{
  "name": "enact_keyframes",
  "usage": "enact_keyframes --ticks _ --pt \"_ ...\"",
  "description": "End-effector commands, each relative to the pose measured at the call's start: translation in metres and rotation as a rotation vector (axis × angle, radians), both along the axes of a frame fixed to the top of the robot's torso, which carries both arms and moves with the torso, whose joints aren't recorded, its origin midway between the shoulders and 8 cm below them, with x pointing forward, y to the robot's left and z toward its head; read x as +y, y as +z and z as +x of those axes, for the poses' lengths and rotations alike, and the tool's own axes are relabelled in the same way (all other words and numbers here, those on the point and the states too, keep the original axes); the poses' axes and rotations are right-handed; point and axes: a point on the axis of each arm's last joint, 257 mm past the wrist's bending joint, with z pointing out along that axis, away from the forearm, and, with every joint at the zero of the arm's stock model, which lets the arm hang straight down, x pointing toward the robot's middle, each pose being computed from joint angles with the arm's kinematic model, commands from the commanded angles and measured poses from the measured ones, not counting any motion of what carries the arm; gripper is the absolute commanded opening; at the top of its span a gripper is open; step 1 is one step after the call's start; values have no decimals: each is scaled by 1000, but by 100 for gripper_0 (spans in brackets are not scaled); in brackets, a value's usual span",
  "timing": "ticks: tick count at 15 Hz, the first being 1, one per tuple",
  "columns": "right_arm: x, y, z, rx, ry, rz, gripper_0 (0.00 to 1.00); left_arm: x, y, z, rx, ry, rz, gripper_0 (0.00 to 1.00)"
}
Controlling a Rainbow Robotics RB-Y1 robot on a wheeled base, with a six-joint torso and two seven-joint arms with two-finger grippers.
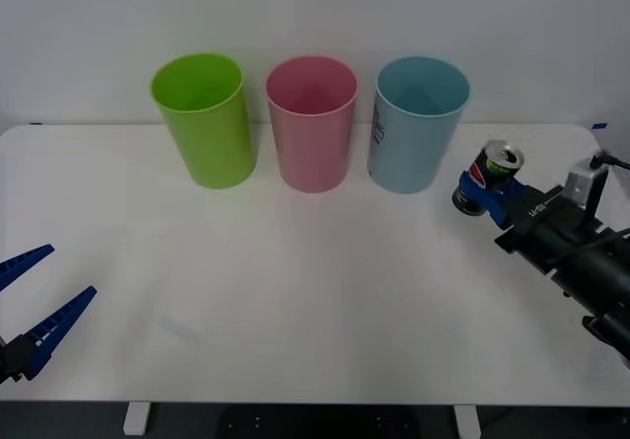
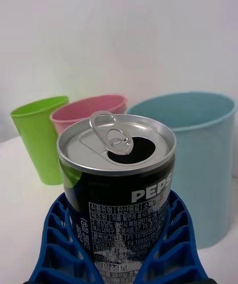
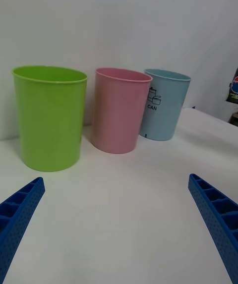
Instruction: Grasp the object on the table and drop it into the matching bin: aluminum can to the light blue bin, PET bottle to the pink bin.
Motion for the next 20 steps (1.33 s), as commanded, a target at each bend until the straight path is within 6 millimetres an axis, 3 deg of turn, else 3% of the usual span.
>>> enact_keyframes --ticks 1,9,16,20 --pt "3 29 -2 -7 40 15 0 0 0 0 0 0 0 100" --pt "-1 89 30 -94 61 -72 0 0 0 0 0 0 0 100" --pt "-2 104 97 -101 13 -111 0 0 0 0 0 0 0 100" --pt "12 104 126 -93 -4 -127 0 0 0 0 0 0 0 100"
